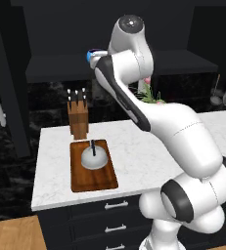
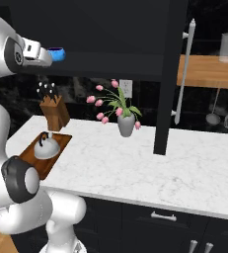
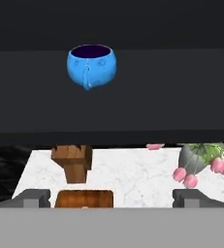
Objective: Pick the kettle from the counter and place it on the tray. Then pick the mug from the cabinet and place it on the tray. Then close the cabinet doors.
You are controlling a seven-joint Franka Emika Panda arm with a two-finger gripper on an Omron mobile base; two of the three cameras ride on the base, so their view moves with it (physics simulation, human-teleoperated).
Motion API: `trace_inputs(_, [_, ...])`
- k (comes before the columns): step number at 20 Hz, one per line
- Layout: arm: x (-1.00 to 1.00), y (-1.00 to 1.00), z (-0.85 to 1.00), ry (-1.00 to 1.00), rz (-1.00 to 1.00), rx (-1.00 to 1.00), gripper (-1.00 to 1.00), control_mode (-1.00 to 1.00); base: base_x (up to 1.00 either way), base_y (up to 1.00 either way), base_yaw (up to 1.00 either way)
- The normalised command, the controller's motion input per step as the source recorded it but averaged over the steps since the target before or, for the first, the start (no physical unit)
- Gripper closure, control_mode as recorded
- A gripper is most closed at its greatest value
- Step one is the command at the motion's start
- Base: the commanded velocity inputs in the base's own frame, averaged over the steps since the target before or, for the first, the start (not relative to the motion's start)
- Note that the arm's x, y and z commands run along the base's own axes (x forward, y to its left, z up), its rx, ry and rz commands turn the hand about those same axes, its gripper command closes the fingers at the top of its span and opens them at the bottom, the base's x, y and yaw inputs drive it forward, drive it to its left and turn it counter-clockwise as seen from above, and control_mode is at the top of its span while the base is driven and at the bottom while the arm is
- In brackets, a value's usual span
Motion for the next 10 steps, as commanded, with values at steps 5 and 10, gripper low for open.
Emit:
trace_inputs(5, [0.43, 0.00, 0.00, 0.03, 0.00, 0.00, -1.00, -1.00, 0.00, 0.00, 0.00])
trace_inputs(10, [0.41, 0.06, 0.01, 0.03, 0.00, 0.00, -1.00, -1.00, 0.00, 0.00, 0.00])
